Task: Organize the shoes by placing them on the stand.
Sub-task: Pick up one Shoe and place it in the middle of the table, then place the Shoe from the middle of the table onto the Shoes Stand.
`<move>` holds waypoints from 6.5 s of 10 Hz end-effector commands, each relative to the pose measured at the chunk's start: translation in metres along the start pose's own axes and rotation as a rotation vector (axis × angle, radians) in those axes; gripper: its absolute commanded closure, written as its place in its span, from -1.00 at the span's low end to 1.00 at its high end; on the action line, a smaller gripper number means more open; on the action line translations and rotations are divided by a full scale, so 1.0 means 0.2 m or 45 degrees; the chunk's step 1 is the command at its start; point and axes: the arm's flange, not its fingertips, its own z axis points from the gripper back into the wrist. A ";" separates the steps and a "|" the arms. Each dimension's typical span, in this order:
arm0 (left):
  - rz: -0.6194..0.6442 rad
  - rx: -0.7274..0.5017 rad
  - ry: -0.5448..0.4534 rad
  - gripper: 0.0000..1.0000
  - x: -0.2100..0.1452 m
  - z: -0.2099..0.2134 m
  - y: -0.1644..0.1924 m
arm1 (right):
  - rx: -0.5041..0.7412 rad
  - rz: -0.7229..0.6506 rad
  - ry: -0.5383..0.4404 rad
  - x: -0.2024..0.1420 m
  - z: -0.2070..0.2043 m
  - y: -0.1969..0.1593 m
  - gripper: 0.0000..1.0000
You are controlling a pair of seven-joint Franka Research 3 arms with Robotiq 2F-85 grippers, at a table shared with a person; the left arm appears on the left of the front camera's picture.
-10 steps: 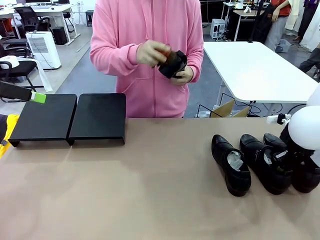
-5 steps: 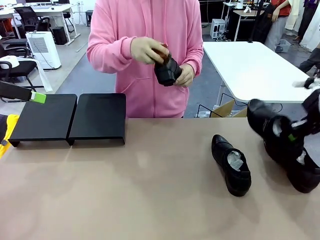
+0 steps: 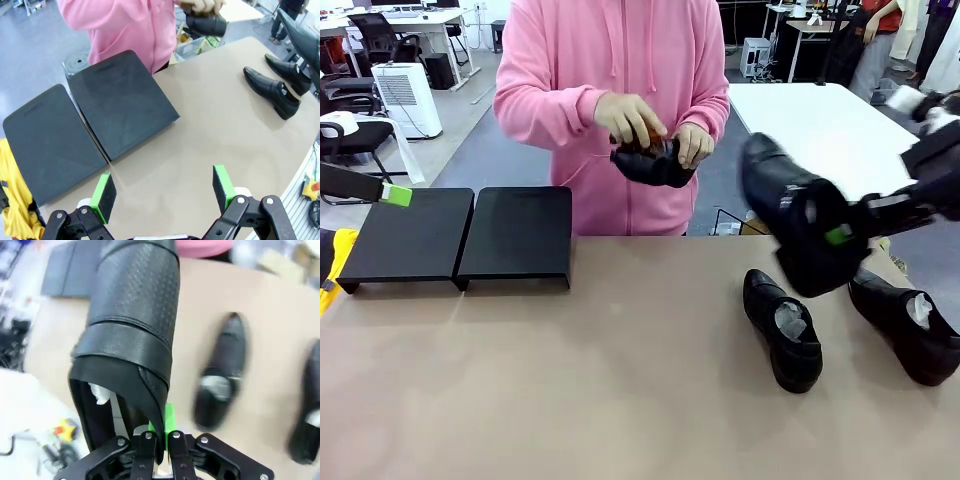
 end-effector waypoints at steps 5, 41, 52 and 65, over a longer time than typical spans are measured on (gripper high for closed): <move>-0.013 -0.009 -0.006 -1.00 0.00 0.00 0.01 | 0.283 0.025 0.146 -0.06 -0.31 0.27 1.00; -0.001 0.001 0.000 -1.00 0.00 0.00 0.00 | -0.218 -0.396 0.204 -0.58 -1.18 0.68 -1.00; 0.063 -0.132 0.130 -1.00 0.05 -0.52 -1.03 | -0.478 -0.847 -0.214 -0.11 -0.29 -0.01 -1.00; 0.442 0.174 0.709 -1.00 -0.10 -0.91 -1.77 | -0.394 -0.846 0.166 0.05 0.22 -0.91 -1.00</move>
